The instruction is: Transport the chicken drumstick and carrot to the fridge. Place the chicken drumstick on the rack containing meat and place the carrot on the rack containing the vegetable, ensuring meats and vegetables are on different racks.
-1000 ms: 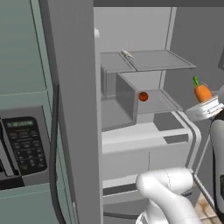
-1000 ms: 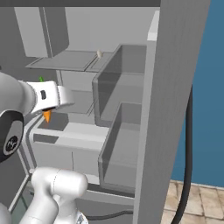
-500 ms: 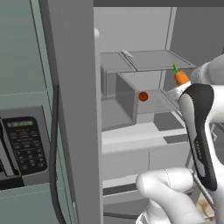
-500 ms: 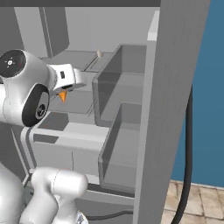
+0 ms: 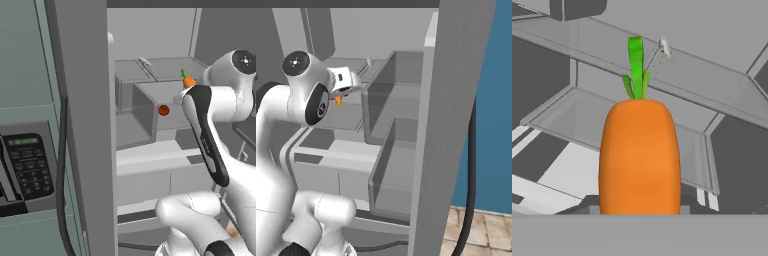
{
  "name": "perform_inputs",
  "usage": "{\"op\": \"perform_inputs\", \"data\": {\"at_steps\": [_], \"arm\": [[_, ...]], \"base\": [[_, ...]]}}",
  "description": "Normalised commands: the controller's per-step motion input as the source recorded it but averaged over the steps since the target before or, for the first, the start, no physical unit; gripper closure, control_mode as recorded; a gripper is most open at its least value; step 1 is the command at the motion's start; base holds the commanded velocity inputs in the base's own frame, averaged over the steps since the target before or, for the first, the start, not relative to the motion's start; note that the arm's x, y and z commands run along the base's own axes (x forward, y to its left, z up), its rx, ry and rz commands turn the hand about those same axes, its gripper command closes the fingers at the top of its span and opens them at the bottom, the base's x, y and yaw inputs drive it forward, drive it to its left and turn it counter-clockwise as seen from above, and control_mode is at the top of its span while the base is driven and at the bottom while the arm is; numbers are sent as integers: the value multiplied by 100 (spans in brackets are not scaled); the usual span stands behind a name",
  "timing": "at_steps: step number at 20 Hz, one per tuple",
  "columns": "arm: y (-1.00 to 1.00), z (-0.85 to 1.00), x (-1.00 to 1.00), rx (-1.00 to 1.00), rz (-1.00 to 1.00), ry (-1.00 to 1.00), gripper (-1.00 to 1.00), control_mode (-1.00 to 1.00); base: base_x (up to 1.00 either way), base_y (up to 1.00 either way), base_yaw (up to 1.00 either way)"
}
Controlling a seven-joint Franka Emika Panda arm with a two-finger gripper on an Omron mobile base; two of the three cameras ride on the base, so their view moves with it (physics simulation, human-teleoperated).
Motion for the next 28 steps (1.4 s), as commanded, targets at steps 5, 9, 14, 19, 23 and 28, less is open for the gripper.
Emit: {"op": "perform_inputs", "data": {"at_steps": [5, 9, 14, 19, 23, 28], "arm": [[17, -62, 60, 0, 0, 8, 100, -100], [0, -42, 65, 0, 0, 0, 100, -100], [0, -54, 64, 0, 0, 0, 100, -100], [0, -68, 33, 0, 0, 0, 100, -100], [0, -52, 48, 0, 0, 1, 100, -100], [0, -53, 41, 0, 0, 4, 100, -100]], "base": [[0, 0, 0], [0, 0, 0], [0, 0, 0], [0, 0, 0], [0, 0, 0], [0, 0, 0]]}}
